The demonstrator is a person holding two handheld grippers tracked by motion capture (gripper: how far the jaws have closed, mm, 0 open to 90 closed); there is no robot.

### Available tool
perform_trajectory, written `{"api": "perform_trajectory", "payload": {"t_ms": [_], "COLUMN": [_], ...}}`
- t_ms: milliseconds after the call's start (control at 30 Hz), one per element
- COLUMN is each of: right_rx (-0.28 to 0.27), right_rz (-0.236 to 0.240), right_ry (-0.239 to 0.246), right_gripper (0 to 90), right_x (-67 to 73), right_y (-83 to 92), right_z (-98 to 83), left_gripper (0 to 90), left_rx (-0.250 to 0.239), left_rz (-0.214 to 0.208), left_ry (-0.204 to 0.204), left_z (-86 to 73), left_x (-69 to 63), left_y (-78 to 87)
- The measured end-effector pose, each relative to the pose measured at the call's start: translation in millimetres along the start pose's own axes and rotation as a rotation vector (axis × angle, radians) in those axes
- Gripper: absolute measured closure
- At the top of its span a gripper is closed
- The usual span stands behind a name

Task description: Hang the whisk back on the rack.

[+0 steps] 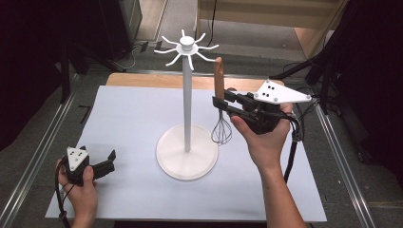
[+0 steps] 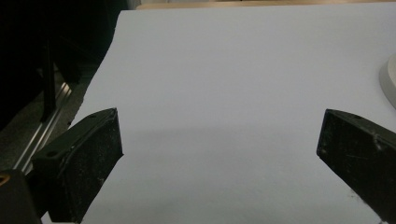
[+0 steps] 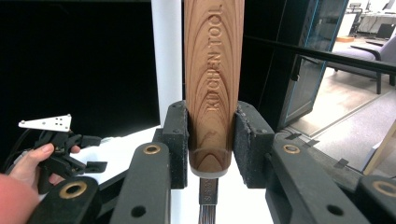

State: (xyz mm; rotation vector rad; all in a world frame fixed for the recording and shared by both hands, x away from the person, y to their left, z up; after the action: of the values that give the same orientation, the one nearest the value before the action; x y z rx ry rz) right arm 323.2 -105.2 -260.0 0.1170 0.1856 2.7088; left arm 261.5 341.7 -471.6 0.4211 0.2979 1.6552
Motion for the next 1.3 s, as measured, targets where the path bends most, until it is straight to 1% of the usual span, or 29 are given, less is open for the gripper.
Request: {"api": "perform_trajectory", "payload": {"t_ms": [433, 467, 700, 733, 867, 933, 1000, 1067, 1300], "right_rx": [-0.036, -0.048, -0.073, -0.086, -0.094, -0.105, -0.107, -0.101, -0.106], "right_rz": [0.002, 0.005, -0.003, -0.005, -0.003, 0.005, 0.011, 0.014, 0.027], "right_ry": [0.011, 0.007, 0.018, 0.021, 0.028, 0.028, 0.033, 0.024, 0.020], "right_gripper": [70.3, 70.3, 70.4, 70.3, 70.3, 70.3, 70.3, 70.3, 70.3], "right_x": [4.6, 5.4, 7.9, 9.8, 12.8, 17.3, 18.9, 20.5, 24.3], "right_y": [-3.3, -2.6, 1.7, 4.5, 7.0, 9.0, 9.0, 8.3, 1.8], "right_z": [7.7, 8.4, 10.1, 11.8, 14.1, 16.1, 17.1, 17.8, 19.2], "left_gripper": [0.6, 0.6, 0.6, 0.6, 0.6, 0.6, 0.6, 0.6, 0.6], "left_rx": [0.000, 0.000, 0.001, 0.001, 0.000, 0.002, 0.002, 0.001, 0.000], "left_rz": [-0.001, -0.001, 0.000, 0.000, 0.000, 0.001, 0.000, 0.001, 0.001], "left_ry": [0.000, 0.001, 0.000, 0.000, 0.000, -0.001, -0.001, -0.001, 0.001], "left_z": [0.0, 0.0, 0.0, 0.0, 0.0, 0.1, 0.1, 0.0, 0.0], "left_x": [0.0, 0.0, 0.0, 0.0, -0.1, -0.3, -0.4, -0.4, -0.4], "left_y": [0.0, 0.0, 0.0, -0.1, -0.1, 0.1, 0.0, -0.1, 0.0]}}
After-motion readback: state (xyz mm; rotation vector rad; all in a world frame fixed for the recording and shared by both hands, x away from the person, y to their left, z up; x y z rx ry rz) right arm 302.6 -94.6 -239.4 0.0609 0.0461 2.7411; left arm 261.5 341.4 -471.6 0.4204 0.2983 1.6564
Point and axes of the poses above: each handheld gripper's, and its own axes: y roughly backward along the jaws, z roughly out of its top, x roughly to its left, the point moved 2 cm from there along -y, roughly forward along the jaws, and after that the axes turned 10 degrees about z, right-handed, at the moved point
